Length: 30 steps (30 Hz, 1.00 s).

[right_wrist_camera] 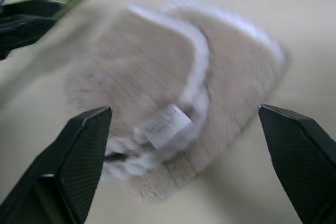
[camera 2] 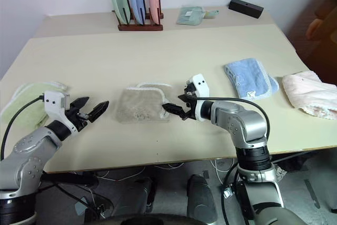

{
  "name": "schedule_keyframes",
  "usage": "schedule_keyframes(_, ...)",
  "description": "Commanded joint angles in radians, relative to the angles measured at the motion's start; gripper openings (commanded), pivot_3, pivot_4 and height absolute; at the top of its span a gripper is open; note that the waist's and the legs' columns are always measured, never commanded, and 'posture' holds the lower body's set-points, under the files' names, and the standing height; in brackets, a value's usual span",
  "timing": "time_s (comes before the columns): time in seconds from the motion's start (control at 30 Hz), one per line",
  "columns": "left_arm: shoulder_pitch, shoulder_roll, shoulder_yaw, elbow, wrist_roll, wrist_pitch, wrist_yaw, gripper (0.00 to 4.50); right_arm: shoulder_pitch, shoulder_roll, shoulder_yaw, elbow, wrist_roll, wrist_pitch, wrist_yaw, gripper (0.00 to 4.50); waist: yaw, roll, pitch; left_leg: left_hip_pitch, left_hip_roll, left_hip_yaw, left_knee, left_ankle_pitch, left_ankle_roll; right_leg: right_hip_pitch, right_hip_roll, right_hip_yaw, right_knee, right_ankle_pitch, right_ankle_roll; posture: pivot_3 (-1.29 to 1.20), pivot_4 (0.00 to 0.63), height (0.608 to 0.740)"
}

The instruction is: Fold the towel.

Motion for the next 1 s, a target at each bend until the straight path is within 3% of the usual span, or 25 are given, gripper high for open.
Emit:
schedule_keyframes(0.03,0.039,0.023,0.018,-0.076,-0.004,-0.053,-0.049,4.47,-0.041,0.048,-0.045,0.03,0.017,0.045,-0.077,4.5,0.0,0.0,0.0,0.0,0.0,0.0,0.0,0.0,0.0,0.0,0.0,0.0,0.0,0.0,0.0,0.0,0.15,0.74)
schedule_keyframes(0.47,0.097,0.016,-0.021,-0.12,0.021,-0.078,-0.047,4.47,-0.137,0.185,-0.05,0.175,0.048,0.085,-0.146,4.5,-0.007,0.0,0.0,0.0,0.0,0.0,-0.001,0.0,0.0,0.0,0.001,0.0,0.0,0.0,0.0,0.0,0.15,0.74)
schedule_keyframes(0.6,0.109,0.016,-0.041,-0.14,0.015,-0.066,-0.046,4.5,-0.152,0.201,-0.051,0.188,0.053,0.079,-0.143,3.22,-0.006,0.001,0.0,0.0,0.0,0.0,-0.001,0.0,0.0,0.0,0.001,0.0,0.0,0.0,0.0,0.0,0.15,0.74)
schedule_keyframes(0.8,0.137,0.006,-0.081,-0.179,0.006,-0.054,-0.053,4.5,-0.145,0.2,-0.063,0.158,0.072,0.083,-0.145,0.12,-0.005,0.001,0.0,0.0,0.0,0.0,0.0,0.0,0.0,0.0,0.001,0.0,0.0,0.0,0.0,0.0,0.15,0.74)
schedule_keyframes(0.93,0.128,-0.005,-0.112,-0.181,0.007,-0.053,-0.046,4.5,-0.153,0.176,-0.13,0.07,0.111,0.074,-0.158,0.05,-0.003,0.001,0.0,0.0,0.0,0.0,0.0,0.0,0.0,0.0,0.001,0.0,0.0,0.0,0.0,0.0,0.15,0.74)
schedule_keyframes(1.0,0.114,-0.01,-0.128,-0.177,0.005,-0.052,-0.043,4.5,-0.185,0.135,-0.226,0.031,0.134,0.057,-0.185,0.05,-0.001,0.001,0.001,0.0,0.0,0.0,0.0,0.0,0.0,0.0,0.001,0.0,0.0,0.0,0.0,0.0,0.15,0.74)
